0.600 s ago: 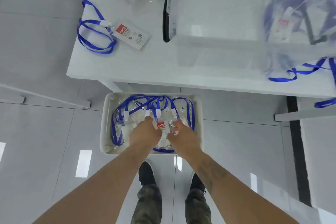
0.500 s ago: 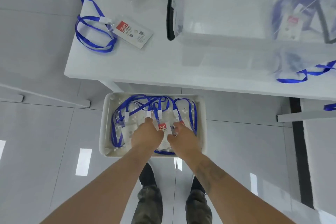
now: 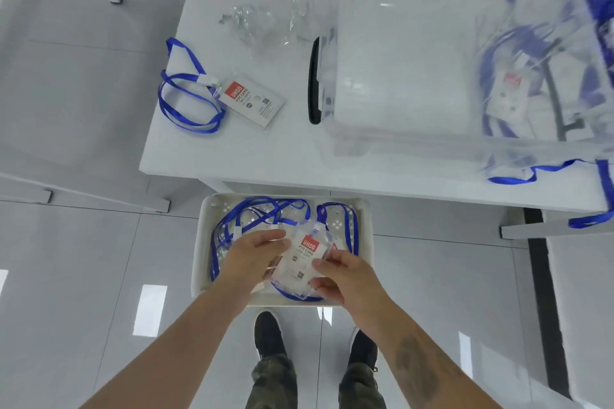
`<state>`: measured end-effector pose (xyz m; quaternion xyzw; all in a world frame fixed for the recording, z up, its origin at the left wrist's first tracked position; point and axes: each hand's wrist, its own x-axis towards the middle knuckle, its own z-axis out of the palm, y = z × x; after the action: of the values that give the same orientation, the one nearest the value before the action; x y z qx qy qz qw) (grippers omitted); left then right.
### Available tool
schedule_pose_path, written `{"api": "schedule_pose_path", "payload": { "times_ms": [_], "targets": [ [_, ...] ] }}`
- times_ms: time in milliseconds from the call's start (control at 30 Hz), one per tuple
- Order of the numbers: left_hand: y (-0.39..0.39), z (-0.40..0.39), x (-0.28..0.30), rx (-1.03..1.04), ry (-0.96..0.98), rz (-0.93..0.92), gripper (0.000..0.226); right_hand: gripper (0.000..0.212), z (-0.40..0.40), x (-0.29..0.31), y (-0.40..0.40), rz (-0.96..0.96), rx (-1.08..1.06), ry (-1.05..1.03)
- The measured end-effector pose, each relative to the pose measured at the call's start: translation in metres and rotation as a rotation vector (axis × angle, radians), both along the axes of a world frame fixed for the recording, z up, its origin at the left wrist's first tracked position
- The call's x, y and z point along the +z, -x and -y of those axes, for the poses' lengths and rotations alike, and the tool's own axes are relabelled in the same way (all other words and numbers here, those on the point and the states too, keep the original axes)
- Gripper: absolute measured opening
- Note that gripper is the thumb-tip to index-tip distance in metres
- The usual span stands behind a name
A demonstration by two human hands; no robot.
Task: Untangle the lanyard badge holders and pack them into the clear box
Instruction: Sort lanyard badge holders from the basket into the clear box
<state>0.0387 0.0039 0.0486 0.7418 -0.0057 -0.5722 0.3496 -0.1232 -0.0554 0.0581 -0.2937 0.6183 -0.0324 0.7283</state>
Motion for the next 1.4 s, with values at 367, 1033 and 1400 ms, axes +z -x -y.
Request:
{"api": "schedule_pose_path", "payload": {
  "times_ms": [367,1033,1400],
  "targets": [
    [-0.012,-0.022,0.113,0.002,0.189,-0.111,0.011,0.026,-0.004,0.093,0.037,0.065,0.042,0.291],
    [0.017,0.049,0.216,-0.333,0.426,0.571,0.006,0.03,0.01,0.225,-0.001,-0.247,1.066,1.029],
    [-0.002,0.022,0.229,-0.28,0.424,-0.089,0.014,0.022,0.11,0.231,0.017,-0.013,0.651,0.74]
  ]
}}
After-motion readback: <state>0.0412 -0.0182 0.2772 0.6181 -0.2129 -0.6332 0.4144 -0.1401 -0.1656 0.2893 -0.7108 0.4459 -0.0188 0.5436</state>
